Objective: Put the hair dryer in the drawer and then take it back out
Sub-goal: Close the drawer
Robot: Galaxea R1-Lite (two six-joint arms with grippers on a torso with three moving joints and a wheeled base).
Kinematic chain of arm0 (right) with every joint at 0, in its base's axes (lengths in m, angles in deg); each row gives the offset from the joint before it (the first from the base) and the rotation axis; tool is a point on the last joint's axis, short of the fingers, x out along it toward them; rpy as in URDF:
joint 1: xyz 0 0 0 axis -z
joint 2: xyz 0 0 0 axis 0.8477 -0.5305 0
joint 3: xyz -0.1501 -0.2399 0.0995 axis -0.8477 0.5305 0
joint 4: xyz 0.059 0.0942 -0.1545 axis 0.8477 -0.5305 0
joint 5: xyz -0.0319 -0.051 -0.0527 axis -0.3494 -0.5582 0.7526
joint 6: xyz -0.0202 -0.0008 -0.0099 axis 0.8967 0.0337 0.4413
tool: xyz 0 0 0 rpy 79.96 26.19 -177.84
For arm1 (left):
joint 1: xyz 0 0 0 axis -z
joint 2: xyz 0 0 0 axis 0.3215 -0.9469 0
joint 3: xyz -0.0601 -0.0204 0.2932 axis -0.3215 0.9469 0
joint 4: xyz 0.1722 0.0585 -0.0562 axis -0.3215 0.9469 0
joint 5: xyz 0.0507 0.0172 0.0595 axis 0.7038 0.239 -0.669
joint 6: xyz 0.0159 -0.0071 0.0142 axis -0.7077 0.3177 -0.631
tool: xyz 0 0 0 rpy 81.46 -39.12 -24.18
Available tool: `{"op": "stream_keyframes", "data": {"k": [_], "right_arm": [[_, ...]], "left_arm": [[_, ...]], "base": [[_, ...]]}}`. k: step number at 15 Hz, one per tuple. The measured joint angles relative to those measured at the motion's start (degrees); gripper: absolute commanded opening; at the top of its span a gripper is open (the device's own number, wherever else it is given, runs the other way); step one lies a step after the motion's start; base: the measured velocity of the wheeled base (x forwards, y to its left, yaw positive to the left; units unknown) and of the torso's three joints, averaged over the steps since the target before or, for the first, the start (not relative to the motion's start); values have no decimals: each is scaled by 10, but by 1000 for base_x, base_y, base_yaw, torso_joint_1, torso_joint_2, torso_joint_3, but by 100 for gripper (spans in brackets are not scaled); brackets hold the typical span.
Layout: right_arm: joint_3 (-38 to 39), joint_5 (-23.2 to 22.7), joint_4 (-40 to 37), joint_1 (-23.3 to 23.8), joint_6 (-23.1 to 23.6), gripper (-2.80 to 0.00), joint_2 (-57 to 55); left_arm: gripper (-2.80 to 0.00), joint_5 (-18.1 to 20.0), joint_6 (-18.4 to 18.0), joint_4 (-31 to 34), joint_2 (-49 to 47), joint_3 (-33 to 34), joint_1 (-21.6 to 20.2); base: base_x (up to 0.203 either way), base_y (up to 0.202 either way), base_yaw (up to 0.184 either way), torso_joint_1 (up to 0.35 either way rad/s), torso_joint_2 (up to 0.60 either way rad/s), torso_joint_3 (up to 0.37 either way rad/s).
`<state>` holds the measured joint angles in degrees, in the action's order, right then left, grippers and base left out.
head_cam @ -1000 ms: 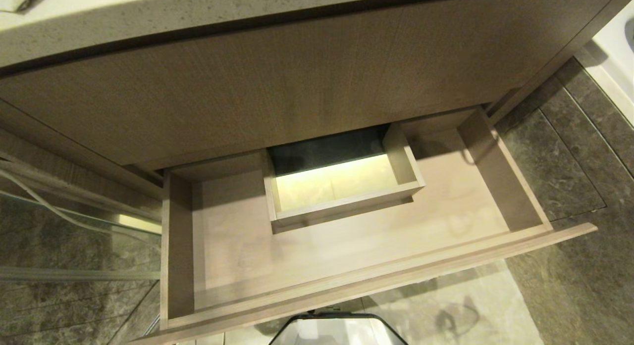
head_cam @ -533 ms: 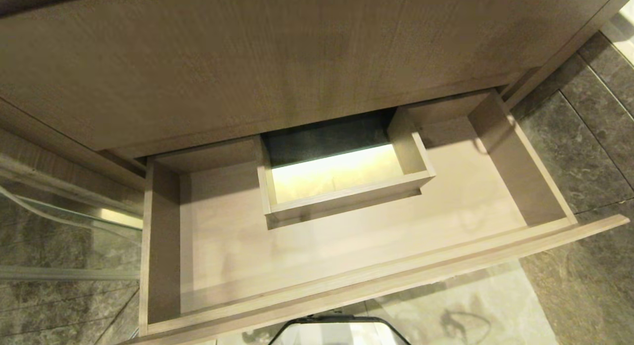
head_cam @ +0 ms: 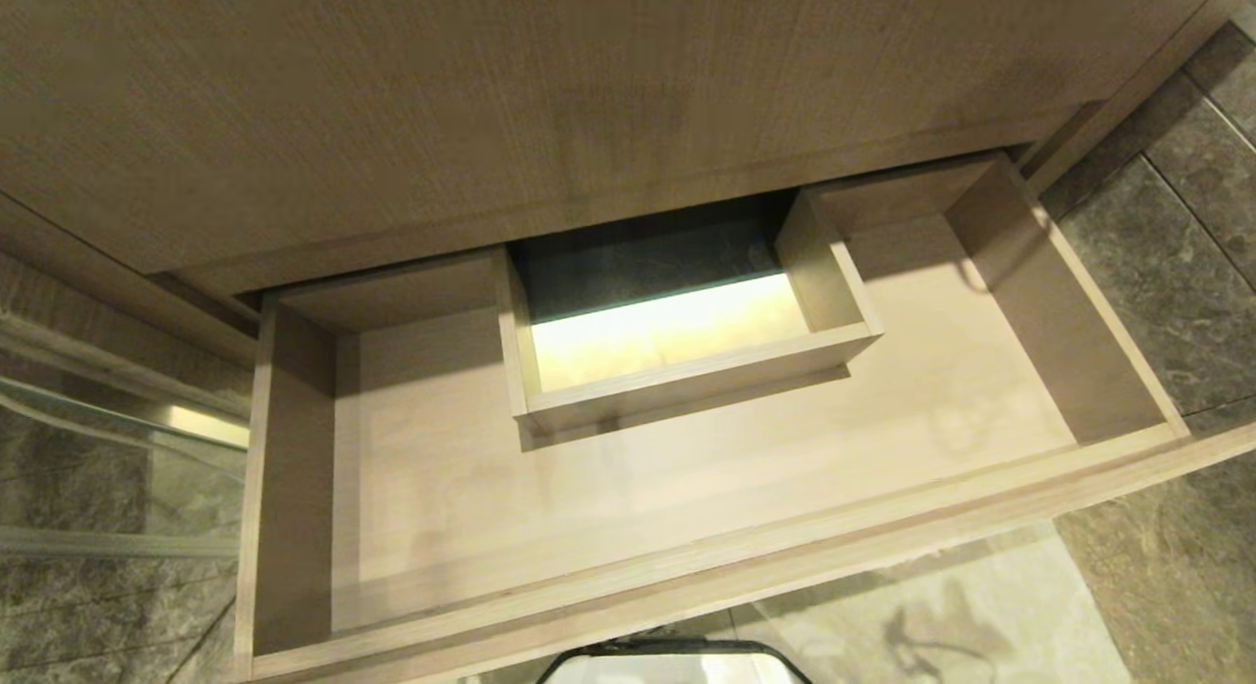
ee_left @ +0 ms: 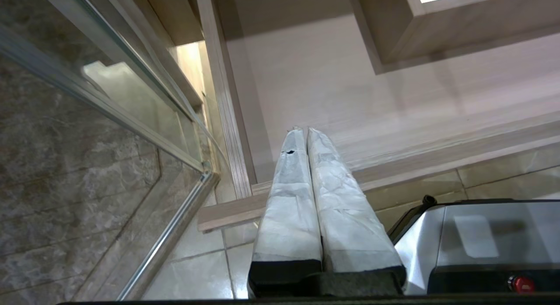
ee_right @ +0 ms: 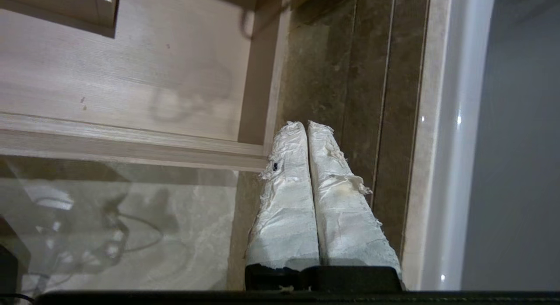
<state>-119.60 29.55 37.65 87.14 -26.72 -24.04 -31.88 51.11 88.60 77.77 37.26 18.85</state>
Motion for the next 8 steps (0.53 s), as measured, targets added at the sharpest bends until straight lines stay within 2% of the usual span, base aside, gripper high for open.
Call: {"op": "stream_keyframes", "data": {"k": [1,3,8], "right_arm": [[0,-11,-2,0,-7,-280,0],[0,-16,-1,-1,-8,-280,0],[14,-12,-2,-1,-8,-280,1]], "left_arm": [[-280,0,0,-1,0,0,0],[-280,0,0,1,0,0,1],[-280,0,0,0,0,0,0]], "base": [[0,0,0,32,141,212],[0,5,-103,88,104,126],[0,8,-198,31,38,56]]}}
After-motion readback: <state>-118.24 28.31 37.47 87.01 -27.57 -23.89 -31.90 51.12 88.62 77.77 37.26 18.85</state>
